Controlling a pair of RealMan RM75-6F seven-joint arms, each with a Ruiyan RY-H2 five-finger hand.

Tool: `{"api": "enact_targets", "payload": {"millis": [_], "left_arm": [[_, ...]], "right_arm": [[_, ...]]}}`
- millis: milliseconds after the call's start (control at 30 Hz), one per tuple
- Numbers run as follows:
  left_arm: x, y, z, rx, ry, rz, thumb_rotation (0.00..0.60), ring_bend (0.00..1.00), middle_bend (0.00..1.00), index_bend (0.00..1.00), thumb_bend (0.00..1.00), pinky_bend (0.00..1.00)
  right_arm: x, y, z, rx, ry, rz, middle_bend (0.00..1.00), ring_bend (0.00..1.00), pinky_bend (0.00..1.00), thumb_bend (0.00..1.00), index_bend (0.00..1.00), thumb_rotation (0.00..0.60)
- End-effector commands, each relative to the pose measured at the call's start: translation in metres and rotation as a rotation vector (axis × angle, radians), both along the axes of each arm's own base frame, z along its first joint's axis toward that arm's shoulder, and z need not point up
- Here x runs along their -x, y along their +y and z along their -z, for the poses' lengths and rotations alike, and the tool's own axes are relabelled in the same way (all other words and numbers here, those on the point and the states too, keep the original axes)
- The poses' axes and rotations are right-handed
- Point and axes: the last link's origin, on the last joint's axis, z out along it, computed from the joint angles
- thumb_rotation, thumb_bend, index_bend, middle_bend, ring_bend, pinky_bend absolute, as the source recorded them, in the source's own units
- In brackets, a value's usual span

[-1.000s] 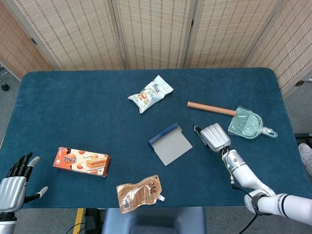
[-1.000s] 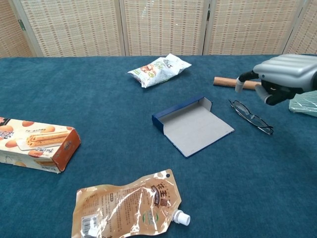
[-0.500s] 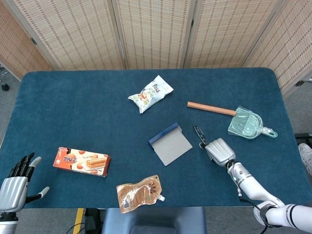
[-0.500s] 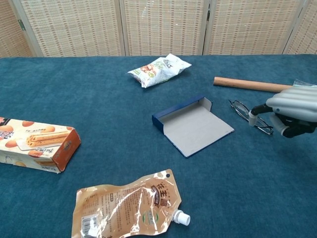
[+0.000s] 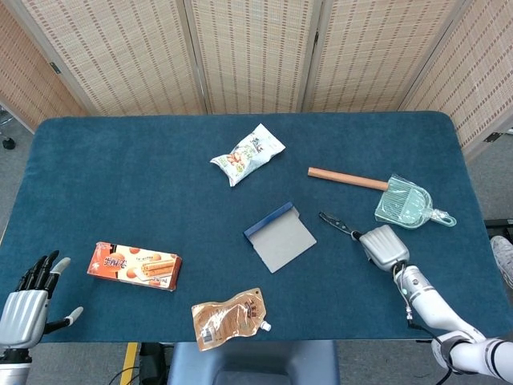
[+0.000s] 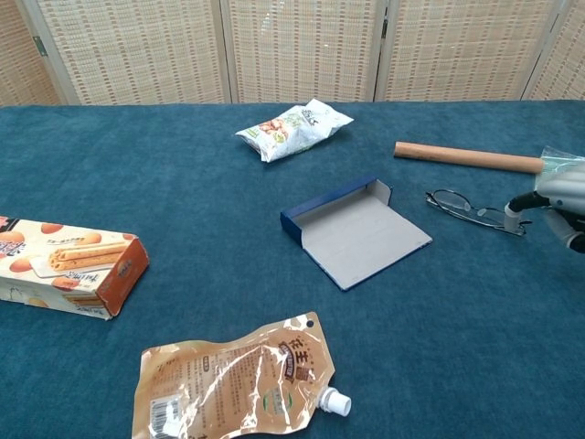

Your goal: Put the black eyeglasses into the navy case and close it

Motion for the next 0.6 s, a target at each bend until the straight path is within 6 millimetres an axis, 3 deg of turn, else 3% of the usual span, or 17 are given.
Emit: {"api": "enact_targets", "payload": {"millis": [33,167,267,467,600], "left_arm": [[0.000,0.000,0.001,0.002,0.001,-0.002,0.600,0.04,0.06,0.15,0.19,0.18],[0.000,0.000,0.001,0.004,0.000,-0.001,0.600,0.04,0.06,0.15,0.19,0.18],[0.001,0.000,0.000,-0.002,0.001,-0.004,0.600,0.04,0.06,0.15,0.19,0.18],[0.002,-0.001,-0.003,-0.007,0.003,-0.007,0.600,0.04,0.06,0.15,0.19,0.18],[0.000,-0.001,-0.002,-0.004,-0.002,0.001,0.600,0.04,0.06,0.15,0.19,0.18]], "right_arm": [[0.008,-0.009,-0.008,0.036,0.028,0.025,1.00,1.00,1.00,0.98,0.29,0.600],[0.012,-0.023,-0.013,0.086,0.044,0.043,1.00,1.00,1.00,0.97,0.29,0.600],[0.014,-0.034,-0.016,0.138,0.079,0.026,1.00,1.00,1.00,0.88,0.29,0.600],[-0.003,-0.028,-0.018,0.148,-0.034,0.009,1.00,1.00,1.00,0.55,0.29,0.600],[-0.013,-0.025,-0.023,0.175,-0.074,-0.030,1.00,1.00,1.00,0.38,0.29,0.600]]}}
